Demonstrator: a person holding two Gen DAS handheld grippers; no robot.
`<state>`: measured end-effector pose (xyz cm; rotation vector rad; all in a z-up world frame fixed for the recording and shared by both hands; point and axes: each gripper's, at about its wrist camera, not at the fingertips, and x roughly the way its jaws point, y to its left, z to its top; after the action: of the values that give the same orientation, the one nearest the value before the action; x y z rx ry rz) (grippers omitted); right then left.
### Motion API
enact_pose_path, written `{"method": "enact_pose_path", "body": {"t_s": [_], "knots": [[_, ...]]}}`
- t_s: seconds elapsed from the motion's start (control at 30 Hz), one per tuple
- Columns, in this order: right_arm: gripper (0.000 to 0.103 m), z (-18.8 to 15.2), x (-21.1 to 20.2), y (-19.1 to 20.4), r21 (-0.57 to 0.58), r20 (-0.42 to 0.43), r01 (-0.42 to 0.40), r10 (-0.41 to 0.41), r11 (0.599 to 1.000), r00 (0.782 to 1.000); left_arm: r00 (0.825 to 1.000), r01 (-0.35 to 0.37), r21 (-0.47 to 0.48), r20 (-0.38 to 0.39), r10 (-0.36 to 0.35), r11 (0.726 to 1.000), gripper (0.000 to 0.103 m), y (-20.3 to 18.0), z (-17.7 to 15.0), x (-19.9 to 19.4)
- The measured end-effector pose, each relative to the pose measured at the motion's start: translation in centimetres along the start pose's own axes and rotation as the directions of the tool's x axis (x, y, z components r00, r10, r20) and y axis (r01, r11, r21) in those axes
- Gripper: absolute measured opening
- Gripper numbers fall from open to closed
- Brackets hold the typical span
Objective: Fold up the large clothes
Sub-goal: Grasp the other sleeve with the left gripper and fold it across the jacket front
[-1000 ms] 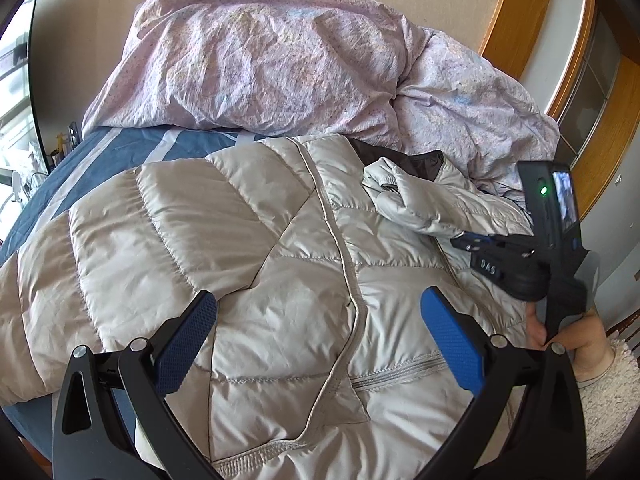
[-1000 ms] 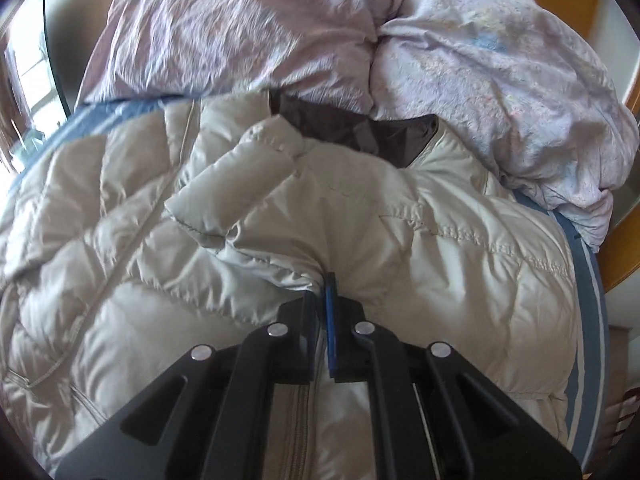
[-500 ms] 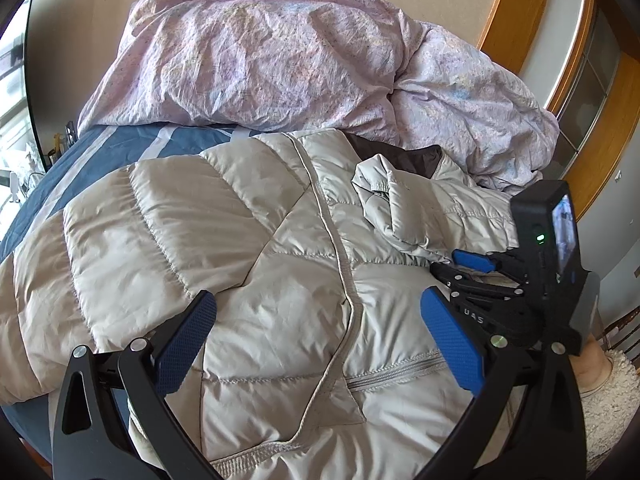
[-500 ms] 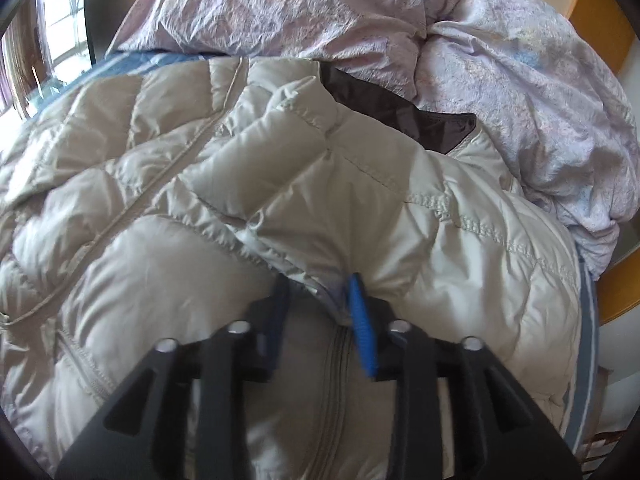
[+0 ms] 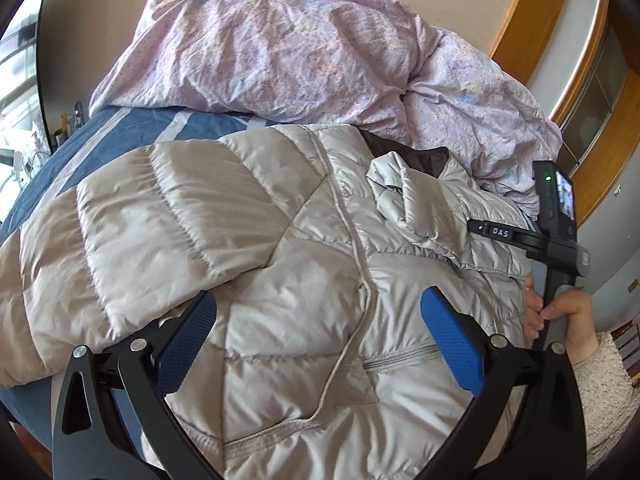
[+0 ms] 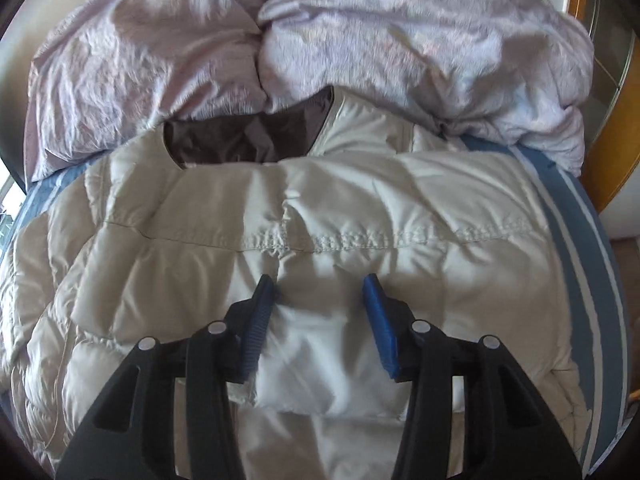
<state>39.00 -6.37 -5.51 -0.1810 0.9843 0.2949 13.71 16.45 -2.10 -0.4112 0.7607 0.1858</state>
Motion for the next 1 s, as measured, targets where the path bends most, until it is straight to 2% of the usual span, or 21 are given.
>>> {"method": "enact_pose_path", "body": {"t_s": [0.07,0.17,0.23,0.33,0.4,0.5,0.63,0.73,0.83,1.0], "knots": [[0.051,-0.4,1.4,1.6,-0.057,-0.031,0.070,-0.071,0.996,0.997,1.000,-0.006,-0.028,0.005,0.006,1.000,0.102,1.2,-0.4,-0.6],[0.051,-1.2,2.5,3.3,-0.123,-0.020,0.160,-0.163,0.979,0.986,0.999,-0.010,-0.071,0.039,0.013,0.997,0.102,3.4,-1.1,-2.0],[0.051,-1.4,2.7,3.8,-0.150,-0.015,0.194,-0.198,0.969,0.980,0.994,-0.065,-0.083,0.086,0.072,0.994,0.102,4.8,-1.8,-3.3],[0.051,-1.3,2.9,3.9,-0.151,-0.028,0.202,-0.208,0.968,0.978,0.976,-0.141,-0.104,0.151,0.156,0.984,0.102,7.1,-3.2,-5.4],[0.052,-1.3,2.9,3.9,-0.154,-0.034,0.206,-0.214,0.966,0.976,0.972,-0.179,-0.146,0.130,0.198,0.973,0.102,9.1,-4.0,-6.4],[0.053,-1.2,3.1,3.8,-0.164,-0.036,0.222,-0.230,0.961,0.972,0.979,-0.166,-0.249,0.077,0.190,0.954,0.102,12.5,-5.2,-7.2],[0.053,-1.0,3.2,4.1,-0.171,-0.034,0.234,-0.243,0.957,0.969,0.983,-0.149,-0.439,0.034,0.182,0.886,0.102,17.0,-7.3,-7.9],[0.053,-1.2,3.0,4.2,-0.163,-0.040,0.223,-0.232,0.961,0.972,0.990,-0.088,-0.573,0.039,0.135,0.815,0.102,19.5,-8.6,-8.1],[0.054,-1.0,3.0,3.8,-0.147,-0.052,0.198,-0.208,0.969,0.977,0.991,-0.053,-0.666,0.057,0.122,0.744,0.090,21.0,-9.4,-8.1],[0.055,-1.0,3.0,3.5,-0.147,-0.052,0.187,-0.197,0.971,0.979,0.982,-0.025,-0.748,0.104,0.155,0.663,0.085,22.3,-10.0,-8.7]]}}
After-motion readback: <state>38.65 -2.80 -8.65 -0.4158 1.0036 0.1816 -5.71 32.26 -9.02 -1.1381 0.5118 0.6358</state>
